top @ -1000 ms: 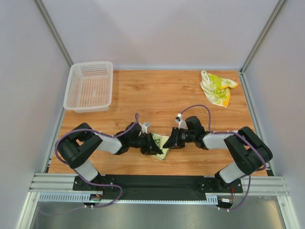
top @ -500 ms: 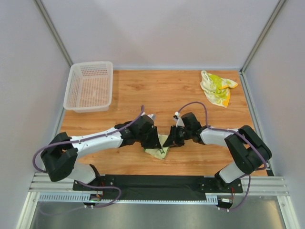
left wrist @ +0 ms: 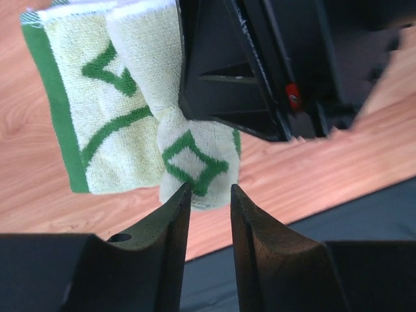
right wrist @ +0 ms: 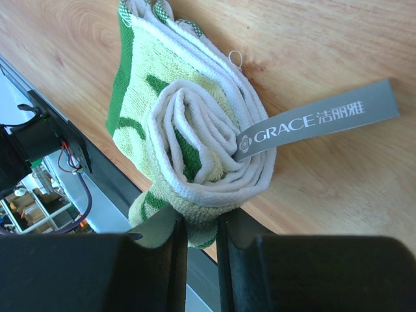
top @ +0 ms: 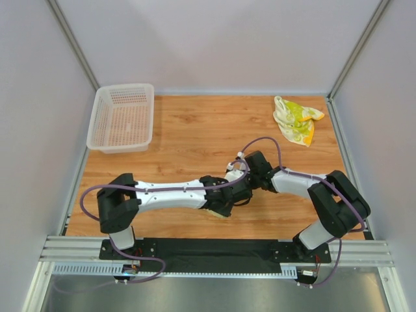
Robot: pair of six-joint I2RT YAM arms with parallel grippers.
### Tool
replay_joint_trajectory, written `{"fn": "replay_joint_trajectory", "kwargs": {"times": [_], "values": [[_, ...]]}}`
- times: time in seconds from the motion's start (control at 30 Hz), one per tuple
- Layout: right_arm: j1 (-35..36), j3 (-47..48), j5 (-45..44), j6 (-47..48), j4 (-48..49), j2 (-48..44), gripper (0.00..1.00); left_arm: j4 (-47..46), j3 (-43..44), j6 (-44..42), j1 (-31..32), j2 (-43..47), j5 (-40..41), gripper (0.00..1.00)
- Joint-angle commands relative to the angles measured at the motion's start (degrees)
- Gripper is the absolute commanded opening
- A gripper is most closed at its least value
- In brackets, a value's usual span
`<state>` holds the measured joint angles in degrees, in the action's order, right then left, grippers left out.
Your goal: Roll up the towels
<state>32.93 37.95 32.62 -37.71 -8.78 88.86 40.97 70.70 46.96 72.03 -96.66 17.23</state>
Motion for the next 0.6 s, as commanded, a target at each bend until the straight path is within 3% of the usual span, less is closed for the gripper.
{"fn": "replay_joint_trajectory", "kwargs": {"times": [0.0, 0.3, 0.57], "values": [[0.29, 1.42, -1.77, 1.15, -3.88, -0.97, 0.01, 1.49, 2.25, -2.48, 0.74, -3.96, 2.45, 0.38], [0.3, 1.95, -1.07, 2.03, -5.11, -1.06, 0.01, -0.01, 2.17, -2.75, 0.83, -11.17, 2.98, 0.42], [0.38, 2.82, -0.89, 2.73, -6.43, -0.62, 0.02, -4.05, -1.43, -2.93, 0.74, -12.67, 2.1, 0.54]]}}
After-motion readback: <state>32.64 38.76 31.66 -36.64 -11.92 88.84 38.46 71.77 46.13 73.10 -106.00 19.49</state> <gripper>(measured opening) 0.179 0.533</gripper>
